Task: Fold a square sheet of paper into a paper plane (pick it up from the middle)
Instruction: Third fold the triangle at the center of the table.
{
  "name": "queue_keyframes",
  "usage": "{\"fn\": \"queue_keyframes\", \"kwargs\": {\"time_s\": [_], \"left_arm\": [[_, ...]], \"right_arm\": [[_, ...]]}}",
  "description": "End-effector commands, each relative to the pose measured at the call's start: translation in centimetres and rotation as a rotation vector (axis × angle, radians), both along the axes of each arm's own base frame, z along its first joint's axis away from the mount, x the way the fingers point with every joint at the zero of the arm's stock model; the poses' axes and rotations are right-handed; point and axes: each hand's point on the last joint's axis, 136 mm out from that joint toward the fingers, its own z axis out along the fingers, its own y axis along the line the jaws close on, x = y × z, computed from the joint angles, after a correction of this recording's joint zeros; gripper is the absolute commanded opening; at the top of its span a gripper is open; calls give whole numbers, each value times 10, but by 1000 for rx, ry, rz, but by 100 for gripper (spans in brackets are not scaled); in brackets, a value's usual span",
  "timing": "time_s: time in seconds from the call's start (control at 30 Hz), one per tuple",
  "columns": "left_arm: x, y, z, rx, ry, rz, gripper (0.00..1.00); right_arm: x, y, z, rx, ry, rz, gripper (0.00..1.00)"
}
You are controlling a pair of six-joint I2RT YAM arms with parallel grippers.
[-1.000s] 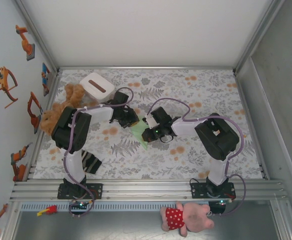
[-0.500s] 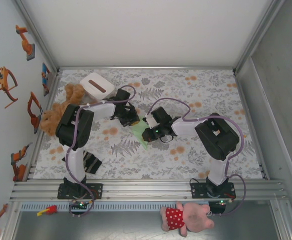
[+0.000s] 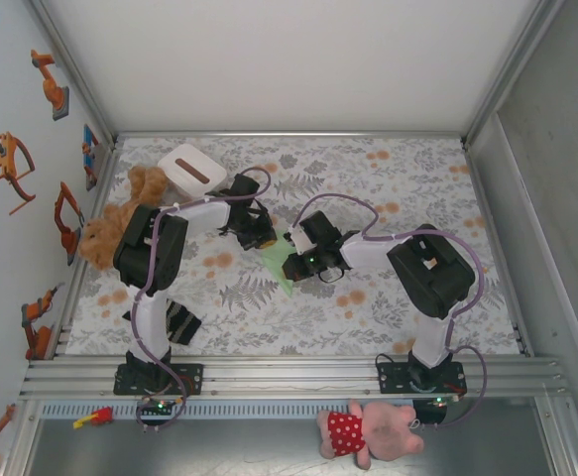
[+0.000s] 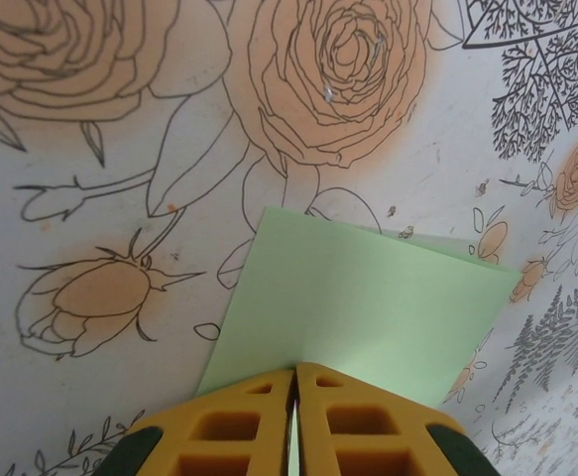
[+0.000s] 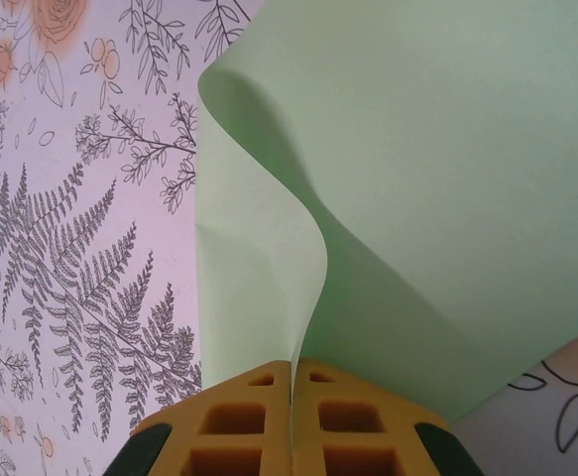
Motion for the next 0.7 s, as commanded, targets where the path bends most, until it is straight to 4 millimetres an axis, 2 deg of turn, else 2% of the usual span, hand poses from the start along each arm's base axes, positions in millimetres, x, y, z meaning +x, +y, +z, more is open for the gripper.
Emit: {"fn": "queue_keyframes", "kwargs": {"time_s": [0.0,0.43,0.57,0.67], "left_arm": [[-37,29,-50,176,143,-33,10],[-42,32,-57,210,157,-57,10],[-39,27,-51,192,145,-60,10],[-30,19,-36,157,114,-64,10]], "right_arm": [[7,-2,12,6,-23,-21,0],[7,-6,5,-21,-18,-26,0],[3,-7,-5,-35,10,-19,0],[0,-9,-13,-46,29,-14,0]]}}
